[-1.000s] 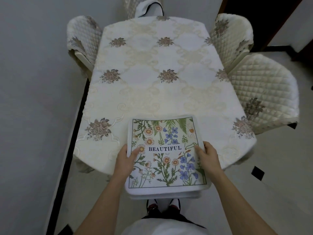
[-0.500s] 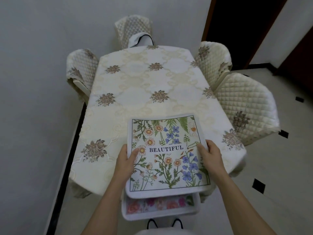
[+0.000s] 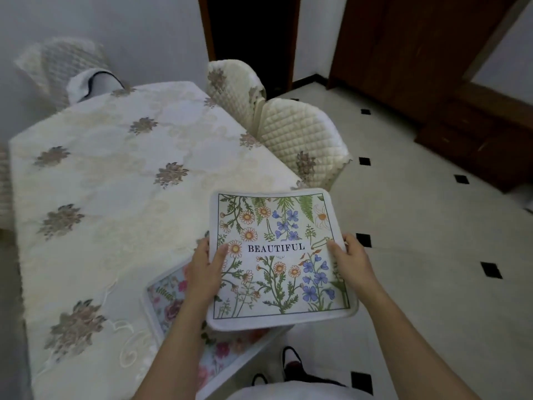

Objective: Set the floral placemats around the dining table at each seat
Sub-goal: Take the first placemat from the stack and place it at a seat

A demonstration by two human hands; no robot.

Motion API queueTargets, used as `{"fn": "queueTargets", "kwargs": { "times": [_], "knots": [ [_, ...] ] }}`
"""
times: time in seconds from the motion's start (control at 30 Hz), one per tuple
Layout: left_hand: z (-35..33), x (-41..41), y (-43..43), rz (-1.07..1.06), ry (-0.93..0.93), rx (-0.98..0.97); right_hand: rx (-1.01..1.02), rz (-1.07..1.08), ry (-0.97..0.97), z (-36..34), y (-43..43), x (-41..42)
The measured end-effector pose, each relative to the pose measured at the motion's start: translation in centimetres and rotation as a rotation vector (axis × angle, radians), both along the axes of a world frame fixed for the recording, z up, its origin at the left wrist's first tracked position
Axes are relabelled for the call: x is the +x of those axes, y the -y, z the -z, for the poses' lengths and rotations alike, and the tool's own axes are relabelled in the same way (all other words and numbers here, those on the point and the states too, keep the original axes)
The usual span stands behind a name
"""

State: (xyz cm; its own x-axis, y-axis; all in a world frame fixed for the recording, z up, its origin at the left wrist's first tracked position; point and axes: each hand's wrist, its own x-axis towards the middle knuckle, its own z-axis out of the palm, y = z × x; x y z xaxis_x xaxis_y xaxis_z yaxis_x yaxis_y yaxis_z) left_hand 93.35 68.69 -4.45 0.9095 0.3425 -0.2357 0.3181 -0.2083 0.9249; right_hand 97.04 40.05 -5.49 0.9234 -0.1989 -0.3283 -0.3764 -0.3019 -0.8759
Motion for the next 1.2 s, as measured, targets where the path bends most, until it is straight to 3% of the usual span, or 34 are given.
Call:
{"fn": "queueTargets", "kwargs": {
  "times": [0.23,0.6,0.9,1.2],
  "knots": [
    [0.2,0.9,6.2,0.268,0.020,0.004,-0.018,0.261,-0.014,0.0,6.1,-6.6],
    [-0.2,4.1,14.6,0.490,0.063,0.000,-0.010,0.534,0.019,-0.2,12.6,-10.4],
    [-0.1,11.5,22.6,0.491,0.113,0.036,-0.027,0.553,0.020,0.7,20.1,-3.5],
    [-0.8,21.3,36.1,0.447,0.114,0.013,-0.123,0.435,0.028,-0.6,33.6,8.1]
  ]
}}
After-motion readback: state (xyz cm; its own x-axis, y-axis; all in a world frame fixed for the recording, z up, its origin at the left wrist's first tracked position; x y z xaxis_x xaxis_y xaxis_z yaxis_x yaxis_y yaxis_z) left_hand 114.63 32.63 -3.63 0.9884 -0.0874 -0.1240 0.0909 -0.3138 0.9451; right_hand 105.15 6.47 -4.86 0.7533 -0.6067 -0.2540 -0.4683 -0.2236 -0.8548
